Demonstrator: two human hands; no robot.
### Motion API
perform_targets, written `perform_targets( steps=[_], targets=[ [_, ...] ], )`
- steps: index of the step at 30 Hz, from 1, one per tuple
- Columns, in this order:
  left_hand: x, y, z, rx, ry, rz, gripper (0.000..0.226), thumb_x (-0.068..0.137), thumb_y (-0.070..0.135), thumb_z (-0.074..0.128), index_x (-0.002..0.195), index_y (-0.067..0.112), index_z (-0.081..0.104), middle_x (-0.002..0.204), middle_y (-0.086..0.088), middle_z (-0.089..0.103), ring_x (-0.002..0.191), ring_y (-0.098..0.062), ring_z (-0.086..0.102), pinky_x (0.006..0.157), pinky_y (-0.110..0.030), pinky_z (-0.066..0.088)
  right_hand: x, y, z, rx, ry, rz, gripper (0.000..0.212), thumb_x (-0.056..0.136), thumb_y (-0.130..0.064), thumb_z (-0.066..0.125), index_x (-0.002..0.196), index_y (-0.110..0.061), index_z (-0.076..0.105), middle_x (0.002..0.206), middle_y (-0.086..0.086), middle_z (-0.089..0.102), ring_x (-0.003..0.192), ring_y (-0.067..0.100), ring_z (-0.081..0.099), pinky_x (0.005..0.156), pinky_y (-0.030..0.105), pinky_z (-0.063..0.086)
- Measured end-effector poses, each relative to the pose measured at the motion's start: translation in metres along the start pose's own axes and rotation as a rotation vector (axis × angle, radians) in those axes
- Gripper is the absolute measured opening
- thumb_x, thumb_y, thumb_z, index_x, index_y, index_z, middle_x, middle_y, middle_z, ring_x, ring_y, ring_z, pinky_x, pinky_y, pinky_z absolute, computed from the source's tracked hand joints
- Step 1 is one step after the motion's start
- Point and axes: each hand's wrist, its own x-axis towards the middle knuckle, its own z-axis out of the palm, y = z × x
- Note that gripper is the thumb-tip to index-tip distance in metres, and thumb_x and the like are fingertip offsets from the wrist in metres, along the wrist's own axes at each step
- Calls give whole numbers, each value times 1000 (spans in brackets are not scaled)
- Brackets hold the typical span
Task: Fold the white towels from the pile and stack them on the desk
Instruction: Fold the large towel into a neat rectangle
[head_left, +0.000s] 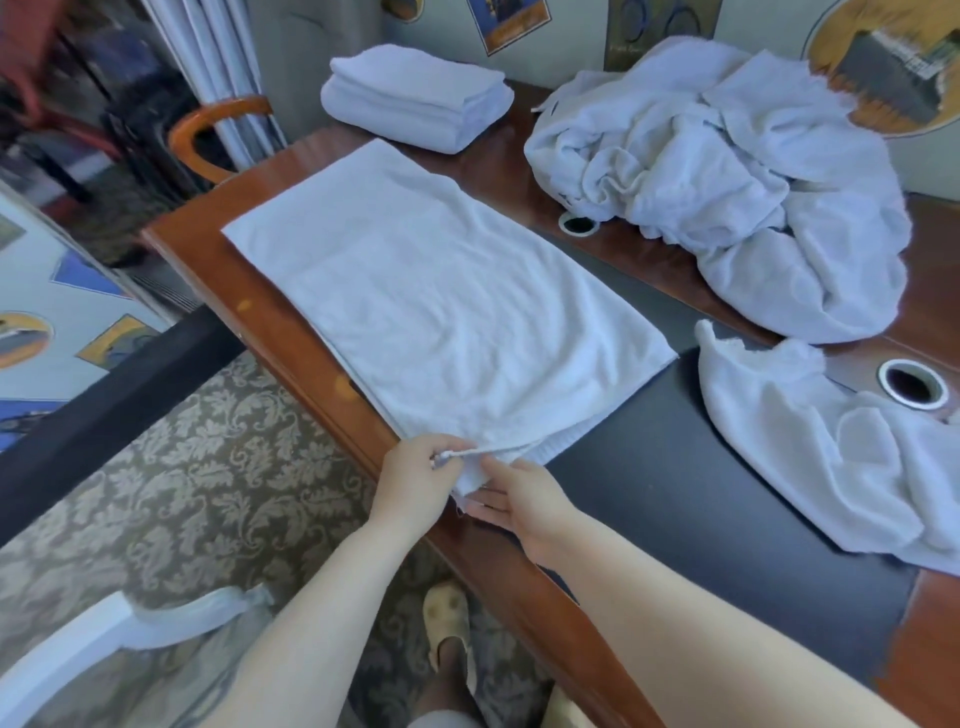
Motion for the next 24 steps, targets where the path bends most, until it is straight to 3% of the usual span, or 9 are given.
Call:
perform_targets(
  steps=[4, 6, 9, 12, 14, 16, 20, 22, 24],
  targets=[
    [-23, -12, 3, 22, 25, 161, 21, 86, 26, 72, 106, 31, 75, 111, 20, 68, 104, 5, 60, 86, -16, 50, -4, 6, 3, 101, -39, 22, 30, 103, -23, 45, 115, -5, 65, 111, 12, 73, 105, 23, 69, 89, 33, 54],
    [-30, -17, 2, 88, -21, 249, 39, 79, 33, 78, 116, 37, 68, 121, 29, 59, 114, 13, 51, 94, -6, 40, -7, 5, 4, 145, -92, 3, 30, 101, -20, 46, 109, -3, 68, 113, 10, 72, 109, 21, 67, 92, 33, 52],
    [-21, -15, -3, 156, 72, 288, 34, 84, 19, 73, 113, 36, 69, 110, 29, 61, 104, 5, 57, 84, -4, 40, -12, -3, 0, 8, -129, -103, 29, 93, -10, 50, 113, -4, 70, 116, 6, 71, 115, 20, 64, 100, 35, 49],
    [-3, -5, -5, 125, 150, 185, 13, 94, 26, 63, 101, 31, 73, 89, 21, 63, 89, -8, 59, 70, -19, 46, -12, -4, -9, -490, 269, -275, 36, 88, 2, 47, 106, -17, 72, 108, -8, 69, 111, 14, 62, 96, 28, 48],
    [2, -3, 1, 111, 188, 139, 10, 94, 30, 63, 96, 31, 72, 82, 17, 60, 86, -11, 55, 63, -26, 44, -12, 1, -12, -967, 415, -398, 33, 91, -6, 47, 109, -24, 67, 108, -15, 63, 103, 10, 60, 88, 26, 48],
    [1, -4, 6, 66, 230, 90, 9, 93, 29, 63, 92, 35, 69, 79, 13, 61, 78, -9, 55, 59, -24, 41, -4, 6, -12, -1309, 365, -505, 29, 94, -14, 47, 114, -25, 63, 113, -12, 58, 101, 12, 56, 81, 30, 49],
    [-4, -9, 9, -58, 225, 35, 11, 93, 24, 63, 90, 35, 66, 79, 11, 67, 72, -4, 62, 59, -13, 40, 10, 6, -6, -1651, 263, -685, 21, 95, -14, 49, 110, -17, 63, 109, -1, 56, 104, 20, 51, 71, 32, 40],
    [-12, -9, 11, -63, 192, 93, 12, 91, 22, 64, 89, 34, 67, 80, 13, 67, 74, -2, 61, 61, -9, 41, 12, 5, -7, -1778, 244, -735, 17, 95, -11, 49, 104, -15, 63, 106, 1, 60, 104, 23, 52, 70, 31, 32],
    [-23, -10, 16, -18, 193, 205, 13, 88, 19, 66, 93, 31, 68, 86, 16, 65, 82, 0, 58, 68, -6, 41, 11, 7, -9, -1827, 215, -788, 19, 95, -13, 50, 105, -15, 66, 105, 1, 64, 105, 25, 54, 76, 32, 36]
  ],
)
